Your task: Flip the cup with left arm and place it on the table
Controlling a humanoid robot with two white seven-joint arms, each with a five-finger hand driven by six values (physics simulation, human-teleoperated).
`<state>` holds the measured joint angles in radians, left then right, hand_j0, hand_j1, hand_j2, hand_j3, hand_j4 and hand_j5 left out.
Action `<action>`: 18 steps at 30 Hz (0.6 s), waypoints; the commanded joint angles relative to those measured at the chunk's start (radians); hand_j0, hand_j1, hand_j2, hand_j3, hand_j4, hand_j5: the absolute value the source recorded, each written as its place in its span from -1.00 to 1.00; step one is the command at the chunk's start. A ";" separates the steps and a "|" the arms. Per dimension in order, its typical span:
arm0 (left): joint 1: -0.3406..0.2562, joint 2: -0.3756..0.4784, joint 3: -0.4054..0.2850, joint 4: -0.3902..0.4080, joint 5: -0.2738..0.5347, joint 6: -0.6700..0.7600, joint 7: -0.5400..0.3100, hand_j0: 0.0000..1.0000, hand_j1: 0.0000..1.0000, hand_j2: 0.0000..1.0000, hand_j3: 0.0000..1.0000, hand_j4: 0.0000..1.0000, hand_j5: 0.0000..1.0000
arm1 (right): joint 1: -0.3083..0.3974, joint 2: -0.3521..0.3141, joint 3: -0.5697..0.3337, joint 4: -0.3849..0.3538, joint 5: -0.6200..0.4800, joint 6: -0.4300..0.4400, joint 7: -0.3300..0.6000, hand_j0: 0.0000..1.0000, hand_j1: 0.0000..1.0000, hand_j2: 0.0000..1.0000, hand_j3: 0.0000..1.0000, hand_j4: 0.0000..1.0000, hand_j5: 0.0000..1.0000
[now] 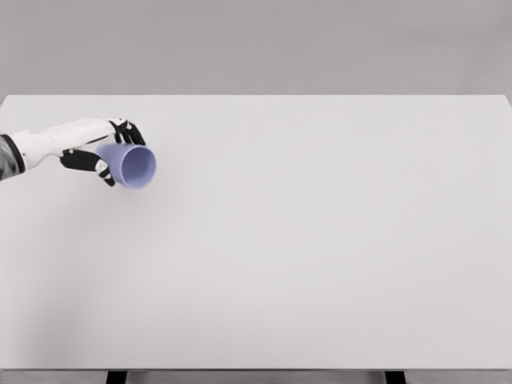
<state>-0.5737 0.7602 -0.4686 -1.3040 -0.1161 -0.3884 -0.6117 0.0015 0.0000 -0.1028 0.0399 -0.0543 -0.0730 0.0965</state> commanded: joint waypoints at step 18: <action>0.017 0.039 -0.005 0.005 0.305 -0.020 0.001 -0.33 -0.33 -0.33 -0.33 -0.33 -0.33 | 0.000 0.000 0.000 0.000 0.001 -0.001 0.000 1.00 1.00 1.00 1.00 1.00 1.00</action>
<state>-0.5568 0.7989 -0.4736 -1.3009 0.1341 -0.4057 -0.6117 0.0015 0.0000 -0.1028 0.0399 -0.0544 -0.0735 0.0965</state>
